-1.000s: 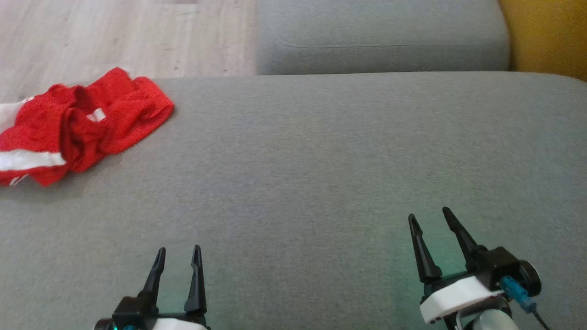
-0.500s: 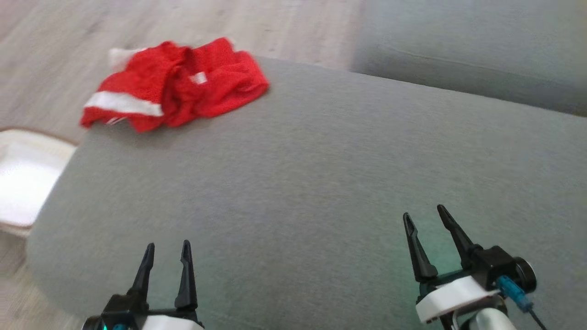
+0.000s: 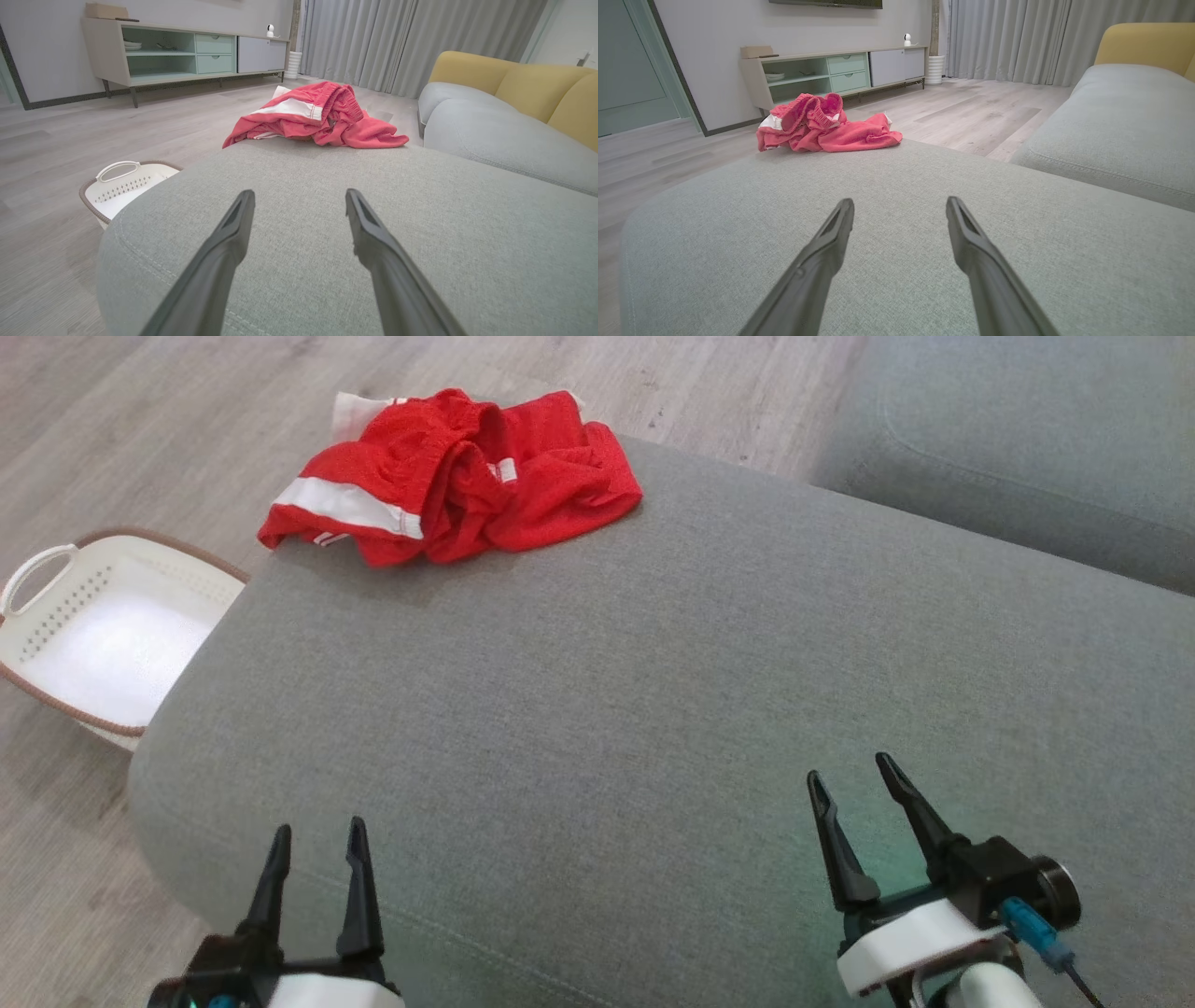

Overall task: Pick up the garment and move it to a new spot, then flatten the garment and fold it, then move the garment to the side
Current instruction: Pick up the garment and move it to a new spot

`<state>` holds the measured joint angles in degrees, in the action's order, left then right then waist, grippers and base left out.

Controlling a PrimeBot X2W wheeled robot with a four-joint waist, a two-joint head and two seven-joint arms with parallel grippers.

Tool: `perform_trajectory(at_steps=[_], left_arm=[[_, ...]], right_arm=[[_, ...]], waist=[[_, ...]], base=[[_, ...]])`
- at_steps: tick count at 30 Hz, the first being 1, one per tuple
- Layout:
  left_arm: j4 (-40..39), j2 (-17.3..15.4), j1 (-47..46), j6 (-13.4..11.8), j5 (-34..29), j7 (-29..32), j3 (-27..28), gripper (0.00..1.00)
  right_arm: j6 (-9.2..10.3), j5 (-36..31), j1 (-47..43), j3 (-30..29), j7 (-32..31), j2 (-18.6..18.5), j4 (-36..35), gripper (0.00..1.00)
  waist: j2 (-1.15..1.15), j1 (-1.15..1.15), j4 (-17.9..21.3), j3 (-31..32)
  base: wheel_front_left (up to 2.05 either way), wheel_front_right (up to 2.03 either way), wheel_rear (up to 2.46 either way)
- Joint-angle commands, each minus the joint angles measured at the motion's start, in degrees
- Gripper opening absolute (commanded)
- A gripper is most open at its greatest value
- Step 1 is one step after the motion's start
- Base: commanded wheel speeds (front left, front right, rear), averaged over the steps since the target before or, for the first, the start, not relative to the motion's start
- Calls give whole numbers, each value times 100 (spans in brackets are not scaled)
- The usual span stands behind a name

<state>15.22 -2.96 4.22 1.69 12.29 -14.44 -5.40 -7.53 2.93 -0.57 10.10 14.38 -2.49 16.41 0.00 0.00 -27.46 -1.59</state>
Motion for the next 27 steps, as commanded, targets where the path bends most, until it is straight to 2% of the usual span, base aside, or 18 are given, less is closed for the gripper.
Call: perform_trajectory(at_steps=[1,5,9,13,17,21,27], left_arm=[[-247,-25,-119,-34,-5,-56,234,100],[-444,-76,-208,-39,-12,-56,395,100],[-840,-295,-561,-52,-23,-56,631,100],[-1290,-788,-1312,-57,-39,117,937,100],[-1450,-1324,-2274,65,-26,526,1106,100],[-1127,-1796,-3256,204,-22,917,1140,100],[88,-2060,-4223,389,206,1420,984,100]], right_arm=[[4,-62,277,94,62,-39,-234,100],[4,-149,320,15,62,-39,-330,100],[4,-319,396,-120,62,-39,-464,100],[4,-502,522,-247,62,-39,-646,100],[4,-723,690,-314,62,-39,-805,100],[4,-962,904,-295,14,-39,-922,100],[4,-1153,1153,-217,-95,-39,-1045,100]], waist=[[0,0,46,-46],[0,0,158,-180],[0,0,258,-394],[0,0,363,-692],[0,0,493,-1083],[0,0,690,-1505],[0,0,990,-2016]], base=[[0,0,0],[0,0,0],[0,0,0],[0,0,0],[0,0,0],[0,0,0],[0,0,0]])
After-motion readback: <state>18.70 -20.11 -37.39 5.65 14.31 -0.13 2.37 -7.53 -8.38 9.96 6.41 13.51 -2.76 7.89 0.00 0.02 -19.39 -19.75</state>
